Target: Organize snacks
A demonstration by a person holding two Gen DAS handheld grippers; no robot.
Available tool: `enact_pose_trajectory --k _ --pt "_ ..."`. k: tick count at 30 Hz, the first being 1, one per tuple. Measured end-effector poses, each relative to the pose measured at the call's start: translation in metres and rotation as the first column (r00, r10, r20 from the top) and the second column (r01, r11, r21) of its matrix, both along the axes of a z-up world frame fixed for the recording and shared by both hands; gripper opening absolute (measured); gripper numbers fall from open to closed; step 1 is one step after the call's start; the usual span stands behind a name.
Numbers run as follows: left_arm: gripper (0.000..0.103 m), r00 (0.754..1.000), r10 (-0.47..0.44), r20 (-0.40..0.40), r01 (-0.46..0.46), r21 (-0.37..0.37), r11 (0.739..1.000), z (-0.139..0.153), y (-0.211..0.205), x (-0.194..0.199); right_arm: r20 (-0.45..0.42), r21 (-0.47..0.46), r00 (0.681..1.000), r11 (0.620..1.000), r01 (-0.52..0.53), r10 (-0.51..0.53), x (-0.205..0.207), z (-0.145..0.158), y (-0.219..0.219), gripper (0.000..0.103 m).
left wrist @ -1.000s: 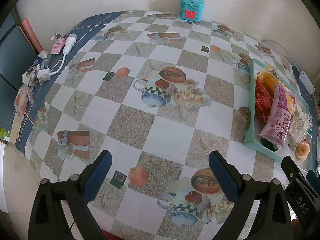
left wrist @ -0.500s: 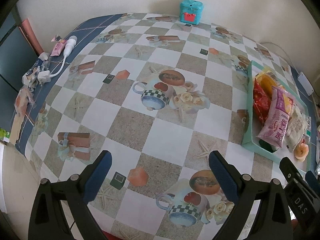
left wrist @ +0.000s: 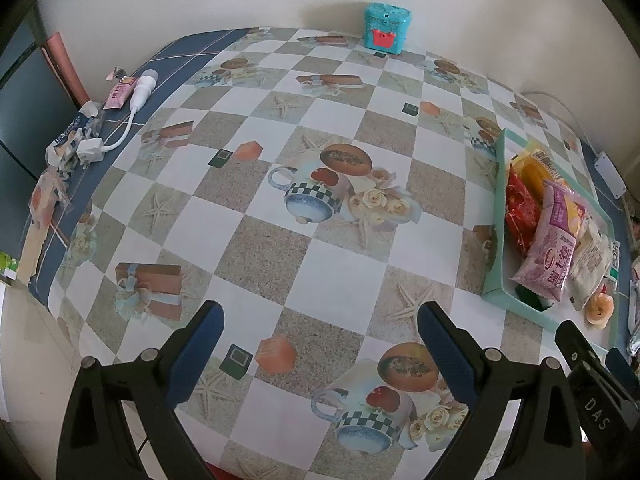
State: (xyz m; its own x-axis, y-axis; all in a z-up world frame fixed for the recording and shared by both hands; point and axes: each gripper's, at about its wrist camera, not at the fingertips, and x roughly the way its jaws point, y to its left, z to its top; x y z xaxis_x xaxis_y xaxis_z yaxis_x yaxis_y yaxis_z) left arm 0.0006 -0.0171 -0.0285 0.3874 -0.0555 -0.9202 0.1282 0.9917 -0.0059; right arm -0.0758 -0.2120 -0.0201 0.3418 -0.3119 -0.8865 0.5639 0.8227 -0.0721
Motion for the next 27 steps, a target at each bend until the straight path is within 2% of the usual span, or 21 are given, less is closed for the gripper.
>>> enact_pose_trajectory --k 27 --pt "0.098 1.0 0.027 0.01 -0.026 -0.007 1.0 0.0019 0.0035 -0.001 -0.002 0.004 1.0 1.0 -0.002 0.002 0.0001 -0.0004 -0.0007 0.103"
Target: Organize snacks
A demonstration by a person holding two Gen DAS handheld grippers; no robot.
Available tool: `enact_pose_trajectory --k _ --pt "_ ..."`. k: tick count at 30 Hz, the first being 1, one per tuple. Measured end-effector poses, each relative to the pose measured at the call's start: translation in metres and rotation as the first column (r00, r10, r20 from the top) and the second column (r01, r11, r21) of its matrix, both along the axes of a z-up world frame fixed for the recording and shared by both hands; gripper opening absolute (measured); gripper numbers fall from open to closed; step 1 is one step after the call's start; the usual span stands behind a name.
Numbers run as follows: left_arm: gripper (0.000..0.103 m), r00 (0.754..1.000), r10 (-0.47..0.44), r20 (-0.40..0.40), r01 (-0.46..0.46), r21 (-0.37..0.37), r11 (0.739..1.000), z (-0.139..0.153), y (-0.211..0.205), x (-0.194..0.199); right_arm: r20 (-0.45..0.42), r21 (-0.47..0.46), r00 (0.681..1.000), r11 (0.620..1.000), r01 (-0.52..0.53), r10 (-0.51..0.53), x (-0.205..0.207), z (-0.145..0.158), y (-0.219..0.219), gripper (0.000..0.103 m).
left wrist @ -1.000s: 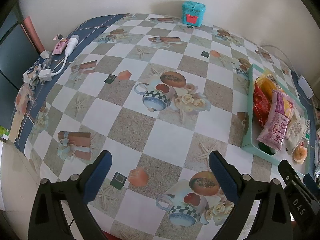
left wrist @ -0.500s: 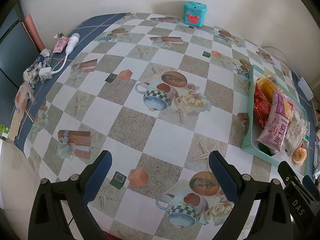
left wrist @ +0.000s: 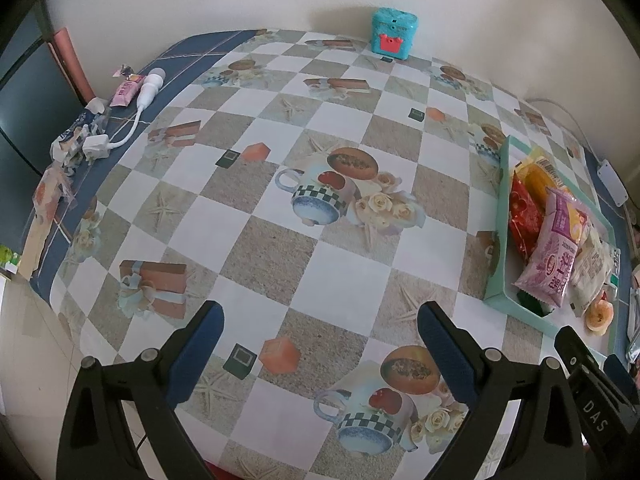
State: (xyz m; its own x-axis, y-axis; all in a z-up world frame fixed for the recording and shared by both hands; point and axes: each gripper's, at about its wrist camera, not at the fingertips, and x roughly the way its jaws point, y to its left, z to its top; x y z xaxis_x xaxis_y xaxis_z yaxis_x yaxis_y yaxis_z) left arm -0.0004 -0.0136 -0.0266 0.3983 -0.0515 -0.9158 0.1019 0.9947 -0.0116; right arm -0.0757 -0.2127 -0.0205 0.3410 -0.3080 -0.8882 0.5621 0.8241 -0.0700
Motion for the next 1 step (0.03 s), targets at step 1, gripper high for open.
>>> enact_pose_trajectory --k 1 --pt "0.098 1.0 -0.001 0.0 0.001 -0.003 1.0 0.0003 -0.0001 0.0 0.0 0.0 1.0 1.0 0.0 0.0 0.0 0.0 0.0 0.103"
